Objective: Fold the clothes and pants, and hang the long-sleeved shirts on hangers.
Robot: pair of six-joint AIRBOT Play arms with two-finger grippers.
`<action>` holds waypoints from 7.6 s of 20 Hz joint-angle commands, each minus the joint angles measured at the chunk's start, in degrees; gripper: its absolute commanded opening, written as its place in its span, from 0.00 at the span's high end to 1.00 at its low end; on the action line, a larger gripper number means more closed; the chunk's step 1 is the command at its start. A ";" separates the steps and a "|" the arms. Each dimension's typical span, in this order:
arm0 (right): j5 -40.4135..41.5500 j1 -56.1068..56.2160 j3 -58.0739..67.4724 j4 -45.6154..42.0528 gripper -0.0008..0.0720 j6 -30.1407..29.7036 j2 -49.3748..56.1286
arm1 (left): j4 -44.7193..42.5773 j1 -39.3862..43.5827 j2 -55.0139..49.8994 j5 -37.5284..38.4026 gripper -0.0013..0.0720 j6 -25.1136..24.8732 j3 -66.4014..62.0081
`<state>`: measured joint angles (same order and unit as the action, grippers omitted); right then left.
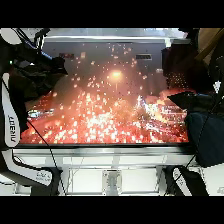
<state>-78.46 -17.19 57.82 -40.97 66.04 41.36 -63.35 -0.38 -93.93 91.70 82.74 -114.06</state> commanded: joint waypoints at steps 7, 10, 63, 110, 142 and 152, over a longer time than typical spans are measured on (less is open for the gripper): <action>0.00 0.07 0.07 0.00 0.98 0.00 -0.04 | -9.75 -1.57 -0.02 -3.61 0.06 0.00 0.02; 0.00 0.07 0.07 0.00 0.98 0.00 -0.04 | -27.21 -4.04 -0.04 -11.63 0.06 2.40 0.02; 1.60 0.04 14.10 -26.71 0.47 1.03 6.38 | -9.79 16.33 -4.42 -30.95 0.03 9.51 2.67; 25.03 28.30 -12.11 -16.37 0.47 12.44 12.50 | -12.98 -5.44 -4.00 -8.46 0.93 8.61 11.52; 21.64 33.57 -15.89 -8.70 0.47 12.87 12.33 | 14.14 -33.03 -20.35 1.36 0.02 -26.64 18.99; 22.45 33.90 -15.89 -8.79 0.47 14.47 12.33 | 28.79 -36.50 -18.27 5.01 0.03 -29.22 24.20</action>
<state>-55.81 16.60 41.95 -49.78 80.16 53.71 -37.56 -36.12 -113.36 95.46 54.08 -90.48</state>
